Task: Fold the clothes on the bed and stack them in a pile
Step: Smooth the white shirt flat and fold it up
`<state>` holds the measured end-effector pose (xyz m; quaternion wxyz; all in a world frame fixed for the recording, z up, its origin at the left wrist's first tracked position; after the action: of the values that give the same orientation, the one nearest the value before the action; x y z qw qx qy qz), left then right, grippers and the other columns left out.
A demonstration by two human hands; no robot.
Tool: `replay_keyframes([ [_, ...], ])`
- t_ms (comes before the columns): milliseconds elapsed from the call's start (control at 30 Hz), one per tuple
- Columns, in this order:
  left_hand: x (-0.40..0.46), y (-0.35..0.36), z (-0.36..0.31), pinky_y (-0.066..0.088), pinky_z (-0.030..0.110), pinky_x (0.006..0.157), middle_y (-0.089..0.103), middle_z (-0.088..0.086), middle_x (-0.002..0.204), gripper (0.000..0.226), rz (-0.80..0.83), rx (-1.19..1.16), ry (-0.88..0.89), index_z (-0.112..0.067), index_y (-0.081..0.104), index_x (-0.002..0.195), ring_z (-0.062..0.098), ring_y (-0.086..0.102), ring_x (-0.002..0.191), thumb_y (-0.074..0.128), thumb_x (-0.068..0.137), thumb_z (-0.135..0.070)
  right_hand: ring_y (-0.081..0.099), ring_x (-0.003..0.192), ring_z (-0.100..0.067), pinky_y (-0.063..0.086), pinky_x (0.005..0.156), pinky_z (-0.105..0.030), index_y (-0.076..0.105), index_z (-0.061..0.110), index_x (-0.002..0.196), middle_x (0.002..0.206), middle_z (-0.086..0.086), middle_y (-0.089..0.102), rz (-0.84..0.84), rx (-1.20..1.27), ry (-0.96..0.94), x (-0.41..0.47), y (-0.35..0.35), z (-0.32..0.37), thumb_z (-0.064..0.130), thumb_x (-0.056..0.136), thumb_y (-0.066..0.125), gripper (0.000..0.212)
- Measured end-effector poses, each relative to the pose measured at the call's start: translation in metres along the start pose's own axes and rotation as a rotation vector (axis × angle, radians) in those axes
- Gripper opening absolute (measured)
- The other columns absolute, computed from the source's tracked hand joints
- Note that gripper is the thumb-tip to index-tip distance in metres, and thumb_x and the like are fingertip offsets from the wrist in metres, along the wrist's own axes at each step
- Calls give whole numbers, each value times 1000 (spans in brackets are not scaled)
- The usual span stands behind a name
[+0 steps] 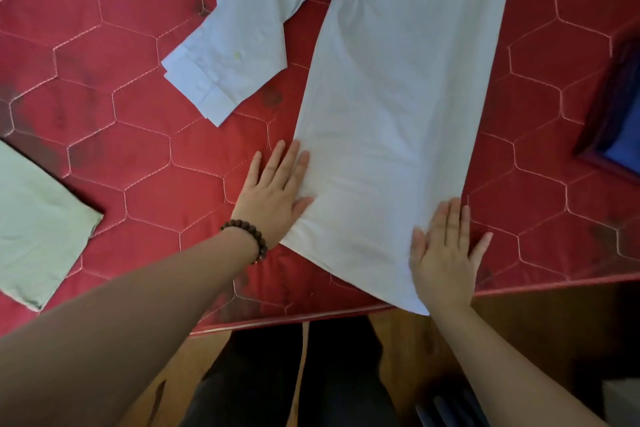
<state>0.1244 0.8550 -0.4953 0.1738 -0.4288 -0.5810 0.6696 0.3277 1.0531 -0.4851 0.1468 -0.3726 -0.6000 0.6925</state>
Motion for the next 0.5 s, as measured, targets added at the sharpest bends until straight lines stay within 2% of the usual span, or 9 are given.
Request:
replay_keyframes([
  [67, -7, -4, -7, 4, 53, 120, 3, 10, 162, 70, -42, 0, 47, -10, 13, 154, 26, 0, 150, 19, 100, -54, 3, 150, -23, 4, 117, -60, 15, 6, 153, 161, -10, 9, -10, 35, -55, -6, -1, 16, 47, 99, 23, 69],
  [100, -13, -2, -12, 5, 54, 119, 5, 11, 162, 75, -54, 1, 111, -11, 15, 154, 27, 2, 150, 23, 97, -59, 0, 150, -22, 2, 118, -57, 11, 7, 154, 162, -10, 6, -12, 53, -146, -12, 0, 33, 49, 98, 25, 71],
  [167, -26, 5, -17, 4, 53, 120, 2, 10, 162, 88, -32, 16, 249, -15, 10, 155, 27, 0, 150, 25, 90, -72, -1, 150, -22, 3, 119, -55, 8, 8, 154, 162, -9, 6, 13, 50, -376, -28, 10, 72, 55, 96, 30, 77],
  [233, -38, 14, -12, 4, 52, 120, 0, 8, 163, 95, 14, 57, 308, -17, 3, 156, 26, 0, 150, 21, 87, -79, 1, 150, -23, 5, 119, -56, 10, 10, 154, 163, -7, 7, 54, 10, -510, -46, 23, 91, 62, 93, 33, 83],
  [367, -48, 18, 5, 9, 50, 120, 6, 5, 162, 81, 33, 110, 296, -18, 3, 156, 25, 8, 149, 14, 94, -68, 3, 150, -22, 7, 120, -53, 12, 12, 155, 163, -5, 7, 71, -50, -483, -56, 38, 62, 69, 93, 28, 86],
  [500, -51, 13, 5, 8, 50, 120, 2, 2, 162, 74, 46, 116, 271, -20, 1, 156, 24, 5, 148, 7, 95, -63, 2, 150, -21, 12, 119, -53, 9, 14, 156, 164, -3, 2, 109, -93, -369, -81, 43, 8, 64, 97, 16, 77],
])
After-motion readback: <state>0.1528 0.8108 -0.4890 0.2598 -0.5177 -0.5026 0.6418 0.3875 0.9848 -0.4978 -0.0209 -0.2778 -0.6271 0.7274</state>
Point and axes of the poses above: each hand's wrist, its own x-axis towards the middle knuckle, its own y-axis out of the palm, z = x × y, the point moved 7 cm from there along x, towards the middle knuckle
